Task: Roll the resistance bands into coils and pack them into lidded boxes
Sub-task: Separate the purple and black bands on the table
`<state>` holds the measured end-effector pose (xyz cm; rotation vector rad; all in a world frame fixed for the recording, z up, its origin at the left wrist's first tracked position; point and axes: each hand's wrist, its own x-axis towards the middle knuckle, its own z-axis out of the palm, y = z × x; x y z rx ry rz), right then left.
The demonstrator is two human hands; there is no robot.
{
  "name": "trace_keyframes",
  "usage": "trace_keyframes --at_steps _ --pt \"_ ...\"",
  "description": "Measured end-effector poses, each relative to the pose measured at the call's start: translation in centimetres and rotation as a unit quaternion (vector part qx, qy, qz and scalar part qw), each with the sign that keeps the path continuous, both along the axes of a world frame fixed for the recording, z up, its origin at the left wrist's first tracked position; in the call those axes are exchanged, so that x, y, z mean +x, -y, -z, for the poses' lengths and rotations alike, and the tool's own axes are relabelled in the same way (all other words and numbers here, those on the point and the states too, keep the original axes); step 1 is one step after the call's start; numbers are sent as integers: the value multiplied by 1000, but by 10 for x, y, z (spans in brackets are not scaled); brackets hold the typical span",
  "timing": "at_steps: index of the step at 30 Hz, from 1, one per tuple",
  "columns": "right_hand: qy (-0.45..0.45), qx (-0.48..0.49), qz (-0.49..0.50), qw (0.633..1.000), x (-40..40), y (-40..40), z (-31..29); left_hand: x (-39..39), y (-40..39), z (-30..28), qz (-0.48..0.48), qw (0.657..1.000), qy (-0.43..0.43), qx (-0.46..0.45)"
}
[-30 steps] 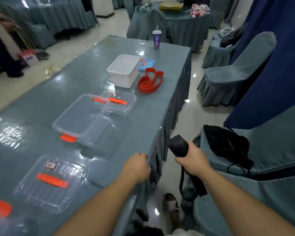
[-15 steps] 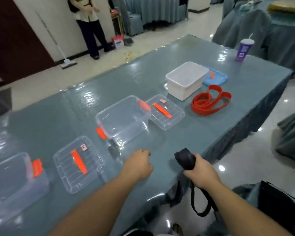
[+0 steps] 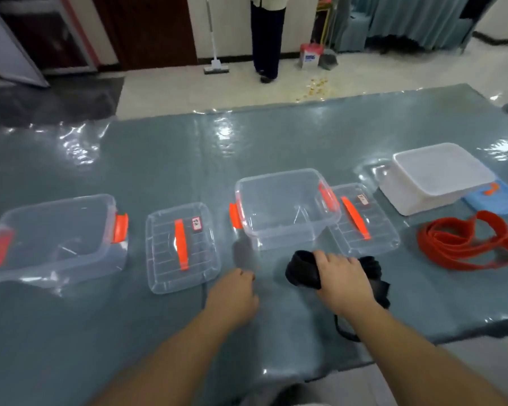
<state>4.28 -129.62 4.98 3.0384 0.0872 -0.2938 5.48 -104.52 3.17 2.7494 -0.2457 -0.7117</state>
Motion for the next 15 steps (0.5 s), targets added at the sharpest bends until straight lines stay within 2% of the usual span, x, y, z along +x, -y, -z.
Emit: trace_keyframes --at_steps 6,9,12,15 --pt "-38 -5 -134 990 22 -11 28 -16 -11 9 -112 994 -18 8" --pt "-26 10 -189 982 26 -15 37 -30 -7 12 -169 985 -27 24" --pt "-23 46 -192 980 27 -21 56 -48 6 22 -205 976 -56 42" --pt "-91 39 -165 981 22 -28 82 -73 17 33 -228 969 -86 41"
